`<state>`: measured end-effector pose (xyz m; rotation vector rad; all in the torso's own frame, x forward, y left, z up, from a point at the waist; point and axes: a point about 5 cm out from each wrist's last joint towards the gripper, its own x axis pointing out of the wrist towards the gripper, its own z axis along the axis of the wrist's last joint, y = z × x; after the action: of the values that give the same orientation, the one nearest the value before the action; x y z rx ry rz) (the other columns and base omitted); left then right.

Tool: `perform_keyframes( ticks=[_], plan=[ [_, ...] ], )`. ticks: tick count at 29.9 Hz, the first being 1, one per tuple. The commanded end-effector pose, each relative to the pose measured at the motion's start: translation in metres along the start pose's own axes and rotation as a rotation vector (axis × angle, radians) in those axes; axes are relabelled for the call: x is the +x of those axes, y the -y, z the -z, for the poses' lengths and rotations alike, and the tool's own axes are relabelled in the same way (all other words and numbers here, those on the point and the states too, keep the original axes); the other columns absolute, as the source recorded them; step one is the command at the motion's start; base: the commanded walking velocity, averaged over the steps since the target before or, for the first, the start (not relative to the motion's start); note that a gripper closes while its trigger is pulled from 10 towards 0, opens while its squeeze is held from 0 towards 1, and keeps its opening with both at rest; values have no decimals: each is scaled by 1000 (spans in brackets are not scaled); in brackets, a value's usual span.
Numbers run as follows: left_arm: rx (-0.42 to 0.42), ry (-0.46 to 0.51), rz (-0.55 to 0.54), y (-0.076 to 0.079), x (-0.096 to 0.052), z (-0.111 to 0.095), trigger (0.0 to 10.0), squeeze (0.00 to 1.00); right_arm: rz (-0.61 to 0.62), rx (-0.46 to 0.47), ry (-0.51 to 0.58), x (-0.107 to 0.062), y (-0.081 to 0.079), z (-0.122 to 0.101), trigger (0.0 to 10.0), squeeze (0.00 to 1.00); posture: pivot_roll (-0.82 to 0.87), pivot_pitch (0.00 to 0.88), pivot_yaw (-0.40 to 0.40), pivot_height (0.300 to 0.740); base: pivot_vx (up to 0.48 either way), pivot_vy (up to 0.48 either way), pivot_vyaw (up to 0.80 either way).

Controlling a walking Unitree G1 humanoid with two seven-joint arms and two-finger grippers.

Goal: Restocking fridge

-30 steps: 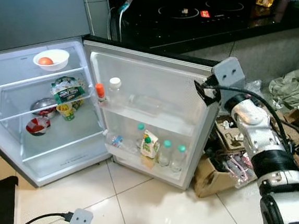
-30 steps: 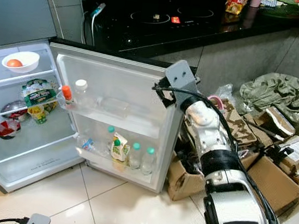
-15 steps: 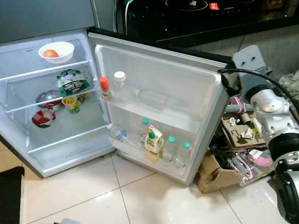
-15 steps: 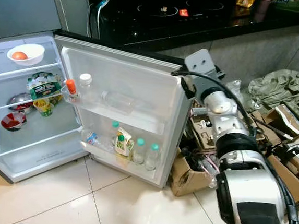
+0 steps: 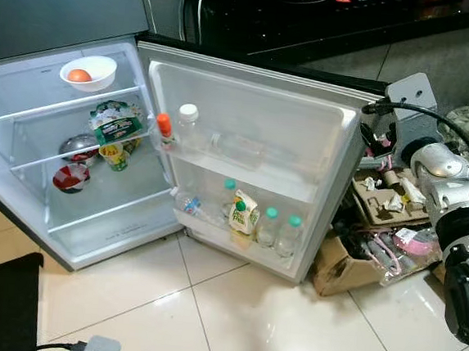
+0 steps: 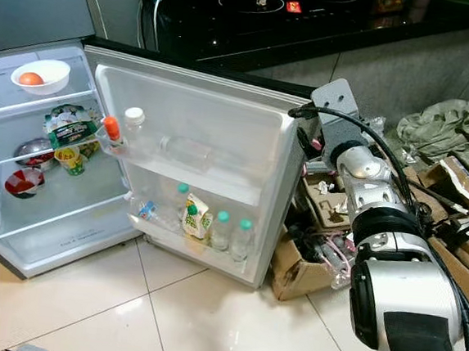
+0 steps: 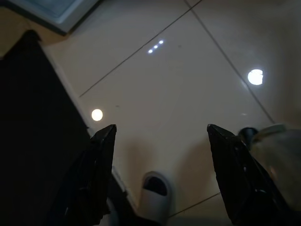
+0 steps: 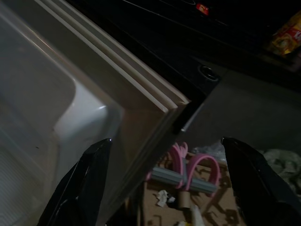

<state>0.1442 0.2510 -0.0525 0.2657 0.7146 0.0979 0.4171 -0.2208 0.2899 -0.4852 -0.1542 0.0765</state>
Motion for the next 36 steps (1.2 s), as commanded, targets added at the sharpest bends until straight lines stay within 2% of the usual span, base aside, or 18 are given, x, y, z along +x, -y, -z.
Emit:
perform_keyframes(
  ticks=[1, 6, 15, 17, 19, 21, 22, 24, 25, 27, 33, 35, 36],
  plan=[
    [7, -37, -24, -14, -7, 10, 10000, 0, -31, 24, 9, 1, -4, -2, 10000, 0, 100, 235, 57, 710, 0, 0, 0],
    [19, -42, -57, -31, -16, 15, 10000, 0, -83, 31, 50, 4, -9, -12, 10000, 0, 133, 236, 66, 710, 0, 0, 0],
    [26, -46, -64, -36, -21, 16, 10000, 0, -117, 38, 69, 6, -12, -18, 10000, 0, 149, 234, 79, 710, 0, 0, 0],
    [32, -42, -62, -38, -21, 13, 10000, 0, -195, 54, 85, 6, -16, -22, 10000, 0, 149, 230, 85, 710, 0, 0, 0],
    [32, -42, -62, -38, -21, 13, 10000, 0, -195, 54, 85, 6, -16, -22, 10000, 0, 149, 230, 85, 710, 0, 0, 0],
    [38, -40, -58, -39, -21, 11, 10000, 0, -280, 64, 99, 6, -21, -25, 10000, 0, 143, 227, 92, 710, 0, 0, 0],
    [38, -40, -58, -39, -21, 11, 10000, 0, -280, 64, 99, 6, -21, -25, 10000, 0, 143, 227, 92, 710, 0, 0, 0],
    [43, -39, -52, -38, -20, 9, 10000, 0, -387, 79, 112, 5, -27, -29, 10000, 0, 139, 224, 93, 710, 0, 0, 0],
    [43, -39, -52, -38, -20, 9, 10000, 0, -387, 79, 112, 5, -27, -29, 10000, 0, 139, 224, 93, 710, 0, 0, 0],
    [43, -38, -47, -37, -19, 7, 10000, 0, -484, 85, 130, 4, -34, -33, 10000, 0, 130, 221, 94, 710, 0, 0, 0],
    [41, -38, -39, -34, -17, 5, 10000, 0, -607, 78, 167, 3, -45, -39, 10000, 0, 117, 227, 93, 710, 0, 0, 0],
    [41, -38, -39, -34, -17, 5, 10000, 0, -607, 78, 167, 3, -45, -39, 10000, 0, 117, 227, 93, 710, 0, 0, 0],
    [40, -39, -36, -33, -17, 4, 10000, 0, -660, 83, 190, 1, -50, -41, 10000, 0, 110, 231, 92, 710, 0, 0, 0]
  ],
)
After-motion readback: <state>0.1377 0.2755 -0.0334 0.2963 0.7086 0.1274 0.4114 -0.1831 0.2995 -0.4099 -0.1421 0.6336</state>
